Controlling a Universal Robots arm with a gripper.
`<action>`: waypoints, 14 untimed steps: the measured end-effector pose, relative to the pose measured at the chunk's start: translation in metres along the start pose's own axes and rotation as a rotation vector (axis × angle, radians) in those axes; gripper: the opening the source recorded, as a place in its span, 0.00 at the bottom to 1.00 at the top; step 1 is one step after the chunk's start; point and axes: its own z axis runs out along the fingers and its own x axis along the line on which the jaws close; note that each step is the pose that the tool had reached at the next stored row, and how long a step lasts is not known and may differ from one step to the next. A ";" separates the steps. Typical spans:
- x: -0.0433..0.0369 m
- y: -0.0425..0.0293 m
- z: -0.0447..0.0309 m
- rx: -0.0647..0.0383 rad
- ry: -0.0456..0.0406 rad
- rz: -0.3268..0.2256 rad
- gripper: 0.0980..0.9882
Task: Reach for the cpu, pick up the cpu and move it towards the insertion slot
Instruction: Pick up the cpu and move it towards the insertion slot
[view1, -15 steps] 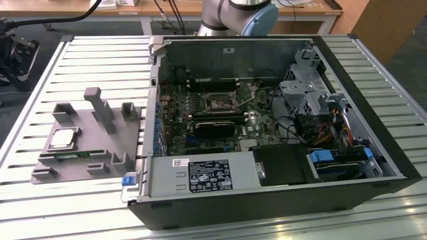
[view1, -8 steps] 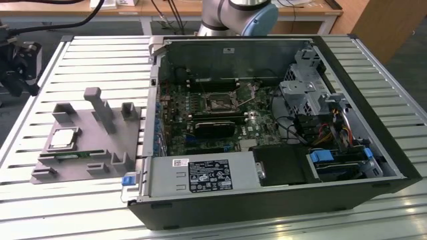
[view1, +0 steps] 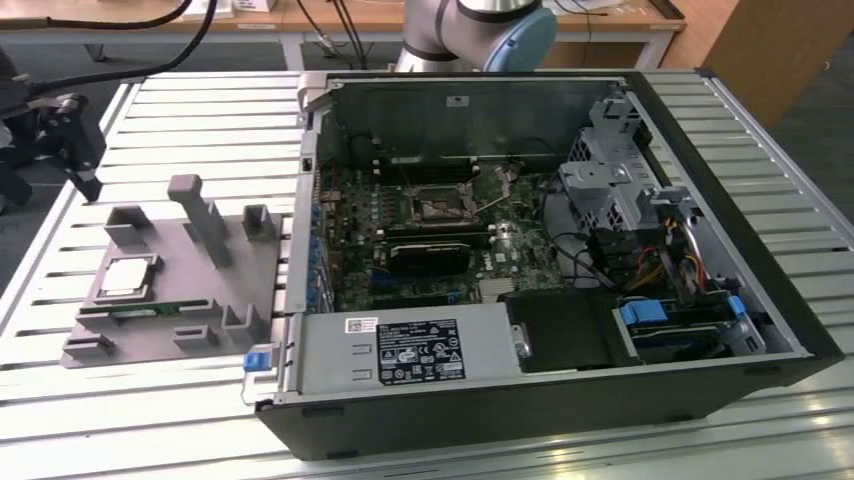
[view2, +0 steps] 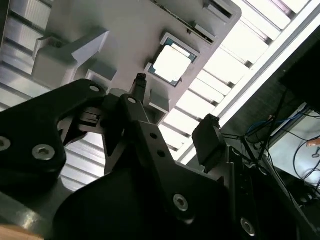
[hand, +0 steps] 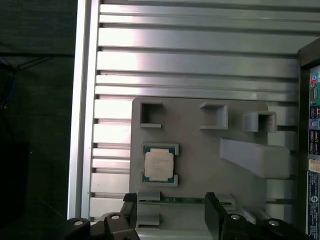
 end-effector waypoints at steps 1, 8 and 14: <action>0.0000 -0.0003 0.0018 0.000 0.0001 0.000 0.61; 0.0000 -0.0016 0.0144 0.000 0.0031 0.000 0.68; 0.0000 -0.0027 0.0252 0.000 0.0078 0.000 0.68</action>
